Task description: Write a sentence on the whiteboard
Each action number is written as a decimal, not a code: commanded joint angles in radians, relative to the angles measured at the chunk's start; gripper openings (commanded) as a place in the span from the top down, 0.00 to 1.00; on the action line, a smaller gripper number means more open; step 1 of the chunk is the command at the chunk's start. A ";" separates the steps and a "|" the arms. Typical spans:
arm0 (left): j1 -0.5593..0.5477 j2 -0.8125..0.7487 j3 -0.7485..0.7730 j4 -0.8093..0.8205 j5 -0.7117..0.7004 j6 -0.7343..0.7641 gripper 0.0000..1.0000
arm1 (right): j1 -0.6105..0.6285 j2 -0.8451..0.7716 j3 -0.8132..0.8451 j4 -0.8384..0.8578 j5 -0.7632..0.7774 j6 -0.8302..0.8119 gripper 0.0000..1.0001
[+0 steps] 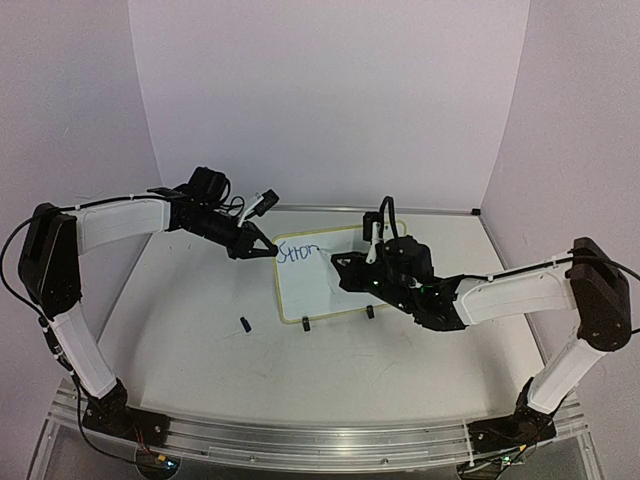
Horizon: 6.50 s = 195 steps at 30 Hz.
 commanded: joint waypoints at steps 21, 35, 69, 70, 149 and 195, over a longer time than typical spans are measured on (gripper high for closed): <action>-0.022 -0.014 0.017 -0.063 -0.069 0.048 1.00 | -0.002 -0.098 -0.065 0.020 -0.032 0.007 1.00; -0.025 -0.017 0.015 -0.065 -0.077 0.050 1.00 | -0.051 -0.066 -0.055 0.051 -0.084 0.030 1.00; -0.026 -0.008 0.017 -0.068 -0.077 0.052 1.00 | -0.072 -0.057 -0.075 0.061 -0.091 0.025 1.00; -0.026 -0.008 0.017 -0.068 -0.077 0.051 1.00 | -0.072 -0.065 -0.073 0.058 -0.087 0.021 1.00; -0.031 -0.008 0.018 -0.070 -0.081 0.055 1.00 | -0.072 -0.070 -0.070 -0.017 -0.067 0.025 1.00; -0.032 -0.009 0.017 -0.074 -0.090 0.057 1.00 | -0.047 -0.126 -0.077 0.033 -0.194 0.000 1.00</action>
